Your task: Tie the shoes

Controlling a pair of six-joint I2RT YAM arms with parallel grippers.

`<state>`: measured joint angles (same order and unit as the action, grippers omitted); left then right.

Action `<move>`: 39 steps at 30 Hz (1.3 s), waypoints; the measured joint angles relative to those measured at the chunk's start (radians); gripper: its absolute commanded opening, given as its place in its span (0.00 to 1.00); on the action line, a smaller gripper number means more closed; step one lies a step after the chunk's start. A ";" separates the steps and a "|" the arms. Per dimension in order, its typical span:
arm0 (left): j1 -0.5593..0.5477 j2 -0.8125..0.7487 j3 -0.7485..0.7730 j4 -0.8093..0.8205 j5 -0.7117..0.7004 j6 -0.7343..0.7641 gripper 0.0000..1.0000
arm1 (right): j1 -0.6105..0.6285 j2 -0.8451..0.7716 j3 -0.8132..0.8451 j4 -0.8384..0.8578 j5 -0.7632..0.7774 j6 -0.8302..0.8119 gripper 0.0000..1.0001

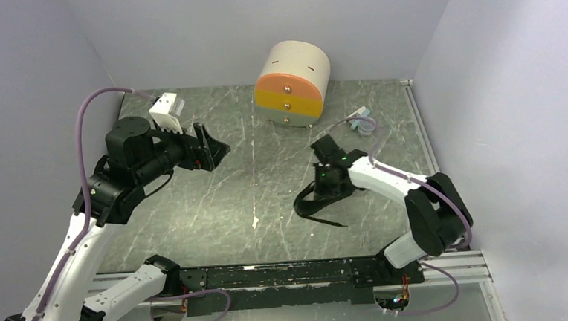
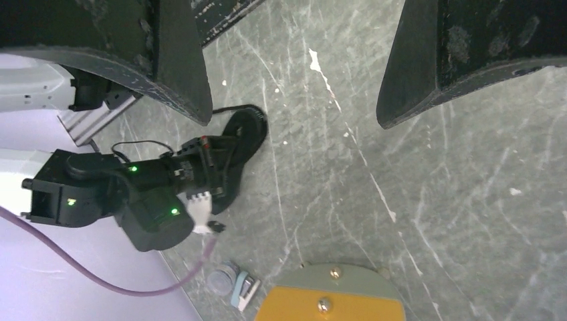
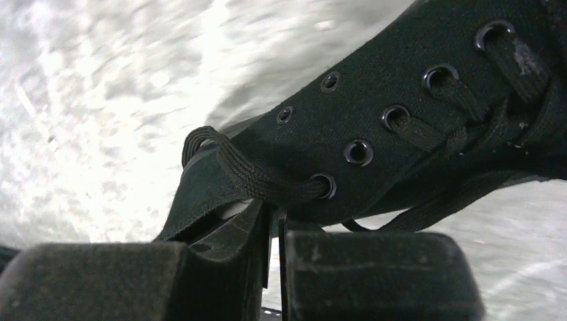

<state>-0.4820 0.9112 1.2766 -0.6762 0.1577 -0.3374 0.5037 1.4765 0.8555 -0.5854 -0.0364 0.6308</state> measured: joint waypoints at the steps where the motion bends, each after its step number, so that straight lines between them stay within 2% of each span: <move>1: 0.000 0.003 -0.009 0.006 0.012 -0.011 0.95 | 0.050 0.015 0.013 0.012 -0.010 0.011 0.09; 9: -0.001 0.084 -0.100 0.010 0.122 -0.076 0.97 | 0.240 0.116 0.083 0.089 -0.019 -0.021 0.09; 15: -0.002 0.101 -0.320 0.055 0.208 -0.116 0.97 | 0.294 0.124 0.094 0.102 -0.003 -0.109 0.12; 16: -0.002 0.101 -0.356 0.072 0.218 -0.122 0.94 | 0.294 0.124 0.093 0.100 -0.001 -0.119 0.14; 20: -0.005 0.061 -0.562 0.240 0.278 -0.138 0.81 | 0.281 0.116 0.093 0.102 -0.020 -0.183 0.16; 23: -0.006 0.041 -0.697 0.402 0.347 -0.150 0.67 | 0.268 0.119 0.104 0.086 -0.022 -0.246 0.16; 29: -0.047 0.225 -0.821 0.675 0.436 -0.141 0.68 | 0.240 0.124 0.127 0.059 0.011 -0.377 0.16; 36: -0.151 0.409 -0.821 0.918 0.452 -0.159 0.68 | 0.203 0.085 0.101 0.057 0.024 -0.437 0.21; 39: -0.197 0.457 -0.821 0.984 0.447 -0.176 0.65 | 0.190 0.074 0.097 0.057 0.025 -0.430 0.24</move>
<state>-0.6792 1.3682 0.4561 0.3077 0.6048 -0.5137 0.6941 1.5505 0.9520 -0.5285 -0.0116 0.2008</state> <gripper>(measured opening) 0.677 0.215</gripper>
